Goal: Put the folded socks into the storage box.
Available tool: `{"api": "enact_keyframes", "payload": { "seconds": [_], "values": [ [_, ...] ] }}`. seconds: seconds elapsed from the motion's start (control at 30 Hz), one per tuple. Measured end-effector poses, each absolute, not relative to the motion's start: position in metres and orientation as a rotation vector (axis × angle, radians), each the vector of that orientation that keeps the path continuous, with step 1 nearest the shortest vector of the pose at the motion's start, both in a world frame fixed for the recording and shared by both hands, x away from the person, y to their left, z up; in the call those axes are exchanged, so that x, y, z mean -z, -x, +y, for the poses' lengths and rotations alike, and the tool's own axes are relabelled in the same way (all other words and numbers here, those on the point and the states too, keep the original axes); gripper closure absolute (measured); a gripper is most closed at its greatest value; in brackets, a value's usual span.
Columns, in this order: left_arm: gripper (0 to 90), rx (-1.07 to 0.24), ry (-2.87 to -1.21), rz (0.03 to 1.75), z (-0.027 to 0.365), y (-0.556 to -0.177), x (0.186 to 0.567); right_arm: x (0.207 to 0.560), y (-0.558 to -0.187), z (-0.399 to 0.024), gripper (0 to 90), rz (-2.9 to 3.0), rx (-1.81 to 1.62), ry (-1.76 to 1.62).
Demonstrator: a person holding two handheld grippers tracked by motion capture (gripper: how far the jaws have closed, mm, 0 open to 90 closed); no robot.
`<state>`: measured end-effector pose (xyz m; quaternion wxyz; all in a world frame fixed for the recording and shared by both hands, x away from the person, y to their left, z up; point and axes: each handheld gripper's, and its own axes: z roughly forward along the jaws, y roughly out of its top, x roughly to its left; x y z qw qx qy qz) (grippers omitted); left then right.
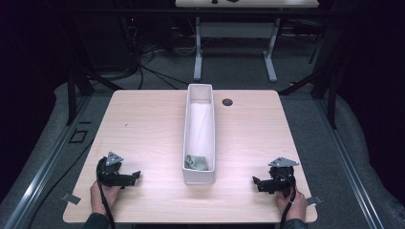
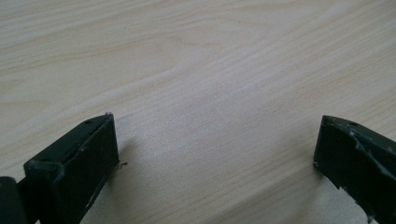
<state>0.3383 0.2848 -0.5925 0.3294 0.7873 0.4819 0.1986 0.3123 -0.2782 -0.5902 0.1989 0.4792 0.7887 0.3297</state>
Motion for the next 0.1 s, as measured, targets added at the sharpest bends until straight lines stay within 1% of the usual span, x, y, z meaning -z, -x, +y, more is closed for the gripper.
{"api": "enact_keyframes", "payload": {
  "seconds": [0.1],
  "values": [
    [0.0,-0.517,-2.066,1.257,0.2849,-0.3385,0.5921,0.5902,-0.3122,-0.2782,0.0,2.206,-0.922,-1.34]
  ]
}}
